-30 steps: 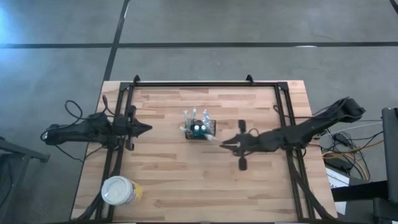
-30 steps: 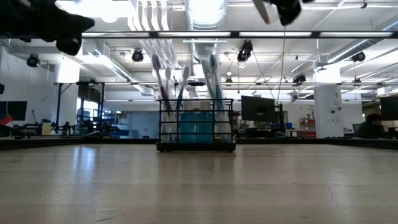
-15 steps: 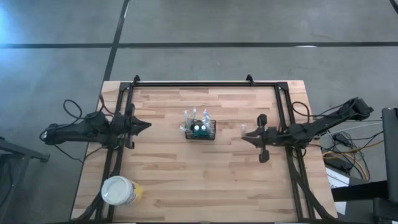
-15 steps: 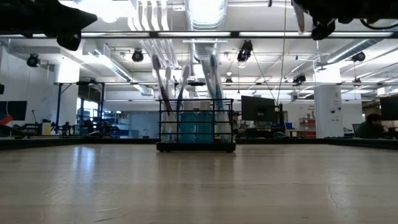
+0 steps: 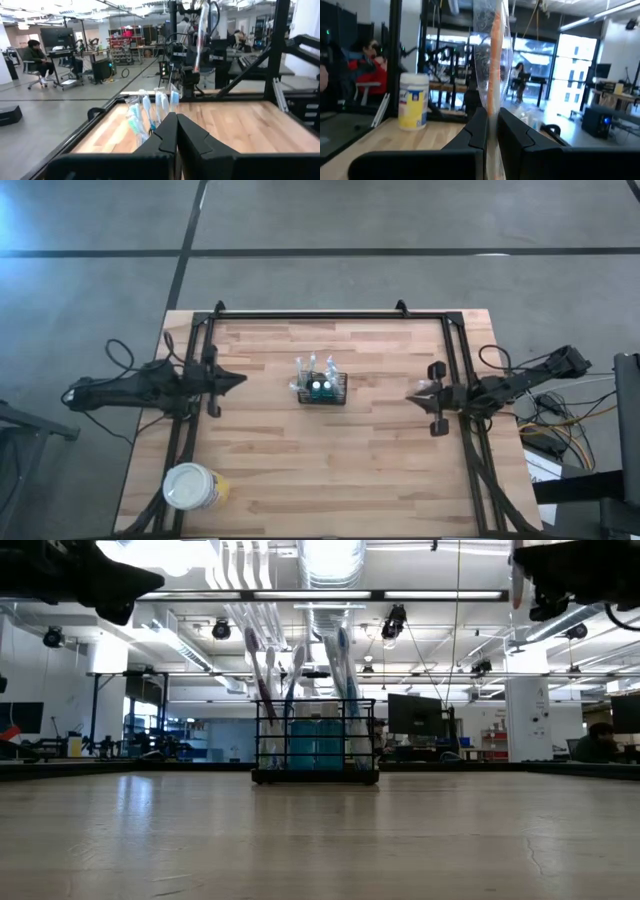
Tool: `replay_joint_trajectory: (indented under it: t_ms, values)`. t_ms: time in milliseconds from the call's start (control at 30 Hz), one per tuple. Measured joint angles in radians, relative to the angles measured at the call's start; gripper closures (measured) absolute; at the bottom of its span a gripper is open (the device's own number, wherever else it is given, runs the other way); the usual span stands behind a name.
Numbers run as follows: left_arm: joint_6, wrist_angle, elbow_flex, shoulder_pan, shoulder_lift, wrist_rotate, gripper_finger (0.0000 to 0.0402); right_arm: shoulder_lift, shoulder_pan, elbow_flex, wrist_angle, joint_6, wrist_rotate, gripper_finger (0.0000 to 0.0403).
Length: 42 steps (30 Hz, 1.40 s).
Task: Pick & Place toothbrushing station
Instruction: Put the orange toothbrush into the wire organizer
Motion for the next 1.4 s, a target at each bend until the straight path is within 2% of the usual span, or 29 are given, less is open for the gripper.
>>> replay_joint_trajectory:
  t_ms: [100, 300, 433, 567, 700, 867, 1067, 1200, 1333, 1400]
  values:
    - [0.021, 0.001, 0.000, 0.000, 0.025, -0.003, 0.0394, -0.091, 0.000, -0.051, -0.001, -0.003, 0.000, 0.0382]
    - [0.041, 0.050, 0.000, 0.000, 0.082, -0.004, 0.0394, -0.208, -0.001, -0.057, -0.157, 0.020, 0.013, 0.0382]
    - [0.035, 0.104, 0.000, 0.000, 0.133, -0.011, 0.0394, -0.221, -0.001, -0.057, -0.154, 0.028, 0.034, 0.0382]
    - [0.020, 0.288, 0.004, 0.000, 0.227, -0.010, 0.0394, -0.180, -0.007, -0.039, -0.147, 0.024, 0.047, 0.0382]
    - [0.028, 0.345, 0.091, 0.000, 0.346, 0.006, 0.0394, -0.078, -0.012, 0.040, -0.141, 0.029, 0.064, 0.0382]
    - [0.072, 0.341, 0.242, 0.000, 0.507, 0.008, 0.0394, 0.127, -0.021, 0.204, -0.136, -0.015, 0.115, 0.0382]
    - [0.138, 0.242, 0.428, 0.000, 0.663, 0.012, 0.0388, 0.373, -0.031, 0.390, -0.126, -0.091, 0.102, 0.0382]
    - [0.174, 0.248, 0.515, 0.000, 0.749, 0.045, 0.0352, 0.515, -0.046, 0.499, -0.119, -0.123, 0.030, 0.0382]
    - [0.169, 0.239, 0.587, -0.001, 0.821, 0.168, 0.0291, 0.625, -0.081, 0.580, -0.119, -0.137, -0.017, 0.0383]
    - [0.170, 0.252, 0.619, -0.001, 0.846, 0.183, 0.0257, 0.664, -0.114, 0.611, -0.114, -0.137, -0.044, 0.0383]
